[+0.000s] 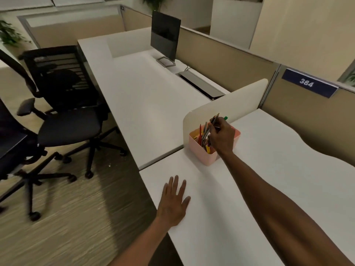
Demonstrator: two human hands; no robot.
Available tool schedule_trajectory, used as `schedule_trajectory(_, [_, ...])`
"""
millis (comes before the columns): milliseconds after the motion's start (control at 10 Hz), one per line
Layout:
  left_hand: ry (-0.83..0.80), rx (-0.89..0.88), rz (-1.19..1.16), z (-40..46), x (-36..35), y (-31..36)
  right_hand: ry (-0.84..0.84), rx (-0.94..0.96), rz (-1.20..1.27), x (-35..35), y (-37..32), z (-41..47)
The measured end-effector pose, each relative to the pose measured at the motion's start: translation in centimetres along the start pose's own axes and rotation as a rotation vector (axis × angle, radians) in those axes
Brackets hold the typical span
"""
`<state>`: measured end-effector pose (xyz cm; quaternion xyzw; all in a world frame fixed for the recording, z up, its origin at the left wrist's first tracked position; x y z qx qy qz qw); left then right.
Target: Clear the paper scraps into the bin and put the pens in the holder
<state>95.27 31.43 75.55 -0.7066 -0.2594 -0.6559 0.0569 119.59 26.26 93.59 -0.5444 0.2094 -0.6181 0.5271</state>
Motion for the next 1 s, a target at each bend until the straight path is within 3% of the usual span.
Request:
schedule_trajectory(200, [0.018, -0.014, -0.007, 0.2, -0.3, -0.4, -0.190, -0.004, -0.177, -2.5, 1.8, -0.7])
schedule_trajectory(400, [0.037, -0.022, -0.021, 0.2, -0.3, -0.5, -0.271, -0.018, -0.287, -2.9, 2.4, -1.1])
schedule_trajectory(500, [0.033, -0.021, -0.017, 0.2, -0.3, -0.4, -0.263, 0.011, -0.263, -2.4, 1.9, -1.3])
schedule_trajectory(800, [0.011, -0.014, 0.000, 0.2, -0.2, -0.5, -0.024, 0.065, -0.084, 1.1, 0.4, -3.8])
schedule_trajectory(1000, [-0.070, -0.002, -0.027, 0.5, 0.8, -0.1, 0.012, 0.098, -0.144, 2.3, 0.5, -7.0])
Point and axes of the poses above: each hand's wrist, its own z-axis towards the middle knuckle, its own x-axis out of the back of the hand, y = z × x, the point moved 4 cm from there along z, towards the middle knuckle, and after that the axes turned 2 degrees about -z, right-handed, at the moved point
